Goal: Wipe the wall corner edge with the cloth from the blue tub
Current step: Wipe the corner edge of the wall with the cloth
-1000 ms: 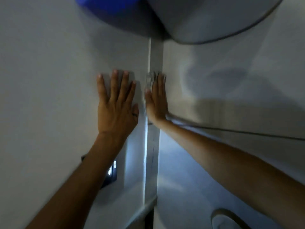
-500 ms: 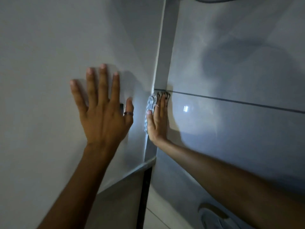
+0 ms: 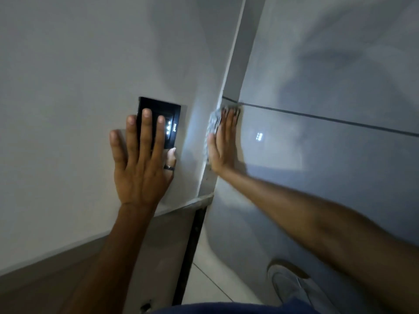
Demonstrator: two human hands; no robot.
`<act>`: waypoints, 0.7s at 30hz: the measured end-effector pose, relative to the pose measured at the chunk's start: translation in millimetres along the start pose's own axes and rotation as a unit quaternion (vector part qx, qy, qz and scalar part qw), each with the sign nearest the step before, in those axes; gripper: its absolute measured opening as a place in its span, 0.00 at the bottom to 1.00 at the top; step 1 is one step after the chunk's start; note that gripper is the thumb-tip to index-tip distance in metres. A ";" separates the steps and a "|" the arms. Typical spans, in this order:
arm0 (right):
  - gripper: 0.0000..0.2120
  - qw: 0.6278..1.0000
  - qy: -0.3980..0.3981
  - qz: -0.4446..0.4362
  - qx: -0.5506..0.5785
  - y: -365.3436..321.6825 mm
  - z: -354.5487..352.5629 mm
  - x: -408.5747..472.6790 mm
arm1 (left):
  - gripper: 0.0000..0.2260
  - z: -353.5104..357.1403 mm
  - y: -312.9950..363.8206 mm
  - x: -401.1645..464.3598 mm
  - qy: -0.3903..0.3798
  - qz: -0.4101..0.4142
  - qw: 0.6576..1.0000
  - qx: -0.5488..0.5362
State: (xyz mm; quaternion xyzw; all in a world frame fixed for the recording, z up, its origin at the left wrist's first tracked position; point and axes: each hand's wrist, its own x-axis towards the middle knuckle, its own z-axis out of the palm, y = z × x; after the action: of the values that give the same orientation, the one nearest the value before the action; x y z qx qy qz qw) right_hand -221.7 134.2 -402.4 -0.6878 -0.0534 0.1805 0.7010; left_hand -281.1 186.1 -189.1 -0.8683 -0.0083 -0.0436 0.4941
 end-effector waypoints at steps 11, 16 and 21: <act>0.29 0.994 0.077 0.079 0.012 -20.1 -1.2 35.3 | 0.32 9.3 4.8 0.9 0.019 -0.007 1.000 -0.009; 0.36 0.989 -0.069 0.110 0.068 -1.7 45.8 -164.5 | 0.33 12.5 3.5 0.2 0.026 -0.006 1.000 -0.001; 0.37 0.994 -0.075 0.070 0.028 12.3 35.3 -133.8 | 0.32 11.0 2.9 -3.0 0.035 -0.014 0.999 -0.008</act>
State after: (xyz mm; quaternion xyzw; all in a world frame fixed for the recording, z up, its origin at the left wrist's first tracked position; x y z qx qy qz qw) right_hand -359.7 123.7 -389.6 -0.6542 -0.0522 0.2815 0.7000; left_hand -283.2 194.1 -197.5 -0.8701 -0.0029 -0.0808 0.4862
